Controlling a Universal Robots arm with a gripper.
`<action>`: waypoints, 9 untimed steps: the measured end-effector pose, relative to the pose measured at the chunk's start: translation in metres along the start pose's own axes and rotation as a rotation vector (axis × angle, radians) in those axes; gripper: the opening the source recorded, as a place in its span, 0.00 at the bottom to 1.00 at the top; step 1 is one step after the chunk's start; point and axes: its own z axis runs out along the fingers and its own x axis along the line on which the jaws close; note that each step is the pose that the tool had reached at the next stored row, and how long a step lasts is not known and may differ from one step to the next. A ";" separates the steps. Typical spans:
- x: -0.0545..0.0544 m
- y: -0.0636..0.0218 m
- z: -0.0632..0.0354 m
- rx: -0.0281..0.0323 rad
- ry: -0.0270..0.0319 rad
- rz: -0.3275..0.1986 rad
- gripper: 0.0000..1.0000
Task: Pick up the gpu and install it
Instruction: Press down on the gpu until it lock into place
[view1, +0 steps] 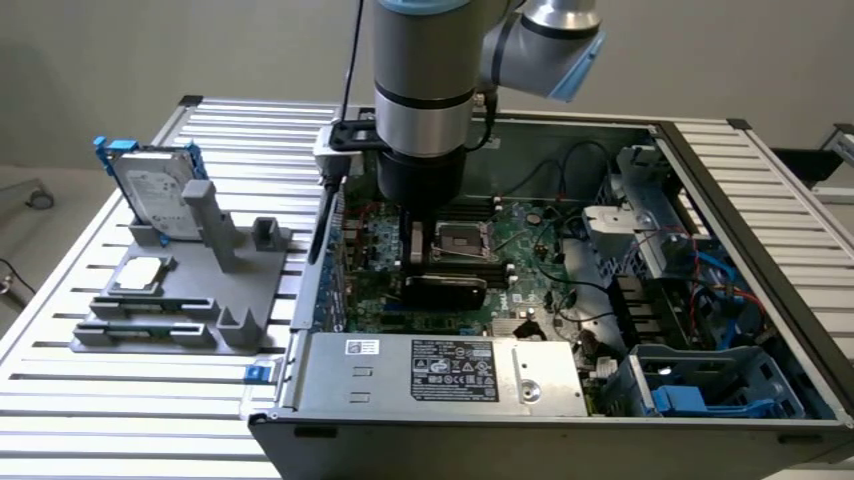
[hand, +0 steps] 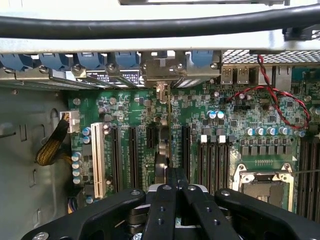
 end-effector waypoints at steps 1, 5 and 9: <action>0.000 0.0000 0.0001 0.0000 0.0001 0.000 0.11; 0.000 0.0000 0.0012 -0.0001 0.0004 0.000 0.11; 0.000 0.0000 0.0021 -0.0002 0.0004 0.000 0.11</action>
